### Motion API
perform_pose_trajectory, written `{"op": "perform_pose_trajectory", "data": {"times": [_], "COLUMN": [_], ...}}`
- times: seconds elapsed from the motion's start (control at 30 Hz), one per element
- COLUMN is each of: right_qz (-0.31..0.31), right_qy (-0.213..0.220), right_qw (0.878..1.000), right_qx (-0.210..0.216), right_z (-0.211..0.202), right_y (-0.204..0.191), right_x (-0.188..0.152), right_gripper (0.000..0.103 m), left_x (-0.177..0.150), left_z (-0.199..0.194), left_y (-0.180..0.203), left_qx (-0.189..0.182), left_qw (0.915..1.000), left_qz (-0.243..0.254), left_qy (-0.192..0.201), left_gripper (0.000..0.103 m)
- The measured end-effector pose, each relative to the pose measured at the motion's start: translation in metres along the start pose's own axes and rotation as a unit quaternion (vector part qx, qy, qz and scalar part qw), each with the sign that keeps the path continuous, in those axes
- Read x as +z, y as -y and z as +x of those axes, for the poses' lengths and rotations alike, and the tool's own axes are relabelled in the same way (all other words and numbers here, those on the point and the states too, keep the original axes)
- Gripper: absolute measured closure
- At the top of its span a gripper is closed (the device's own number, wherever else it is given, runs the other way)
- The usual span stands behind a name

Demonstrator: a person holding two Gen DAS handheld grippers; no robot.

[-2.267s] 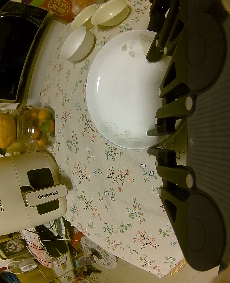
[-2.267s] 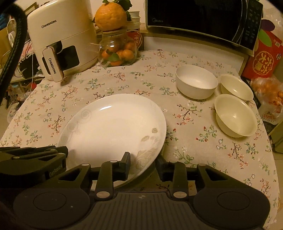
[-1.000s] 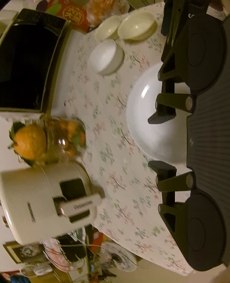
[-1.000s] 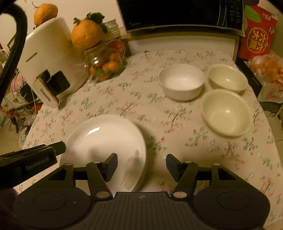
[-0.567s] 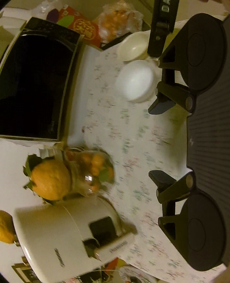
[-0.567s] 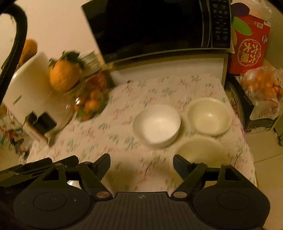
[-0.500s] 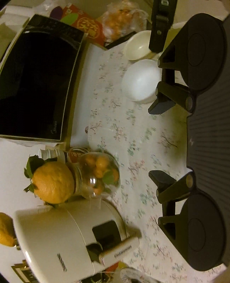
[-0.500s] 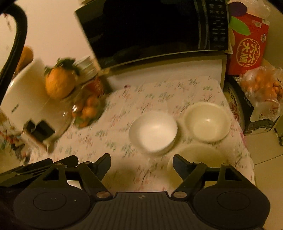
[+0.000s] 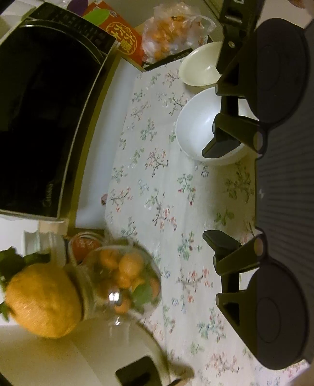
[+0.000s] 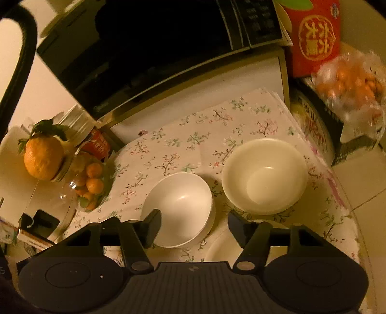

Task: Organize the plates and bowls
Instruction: 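Open both grippers and move them toward the white bowl, then close both grippers on the rim of the white bowl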

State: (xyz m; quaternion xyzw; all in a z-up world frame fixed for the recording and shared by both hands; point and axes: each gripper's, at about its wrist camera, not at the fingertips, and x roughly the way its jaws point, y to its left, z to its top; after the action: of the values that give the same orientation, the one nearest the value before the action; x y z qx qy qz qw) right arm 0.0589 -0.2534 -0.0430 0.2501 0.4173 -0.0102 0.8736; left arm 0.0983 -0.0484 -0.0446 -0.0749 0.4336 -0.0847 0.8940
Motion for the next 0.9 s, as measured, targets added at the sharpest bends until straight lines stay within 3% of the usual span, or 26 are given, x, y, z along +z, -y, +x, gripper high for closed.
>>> {"op": "perform_pose_trajectory", "data": {"times": [0.2,0.67,0.9], "right_qz": [0.005,0.016,-0.01], "right_qy": [-0.012,-0.029,-0.034], "right_qw": [1.0,0.999,0.999], "right_qx": [0.001,-0.013,-0.035], "right_z": [0.021,0.045,0.053], "right_y": [0.003,0.002,-0.002], "right_x": [0.004,0.004,-0.002], "right_gripper": [0.06,0.07,0.087], "left_x": [0.0,-0.007,-0.012], "left_z": [0.017,0.039,0.045], "left_y": [0.006,0.023,0.028], "left_qx": [-0.004,-0.006,-0.009], "left_qw": [0.9999,0.9994,0.9988], "left_qz": [-0.006,0.015,0.027], "left_qy": [-0.015,-0.032,-0.041], "left_gripper": [0.048,0.063,0.086]}}
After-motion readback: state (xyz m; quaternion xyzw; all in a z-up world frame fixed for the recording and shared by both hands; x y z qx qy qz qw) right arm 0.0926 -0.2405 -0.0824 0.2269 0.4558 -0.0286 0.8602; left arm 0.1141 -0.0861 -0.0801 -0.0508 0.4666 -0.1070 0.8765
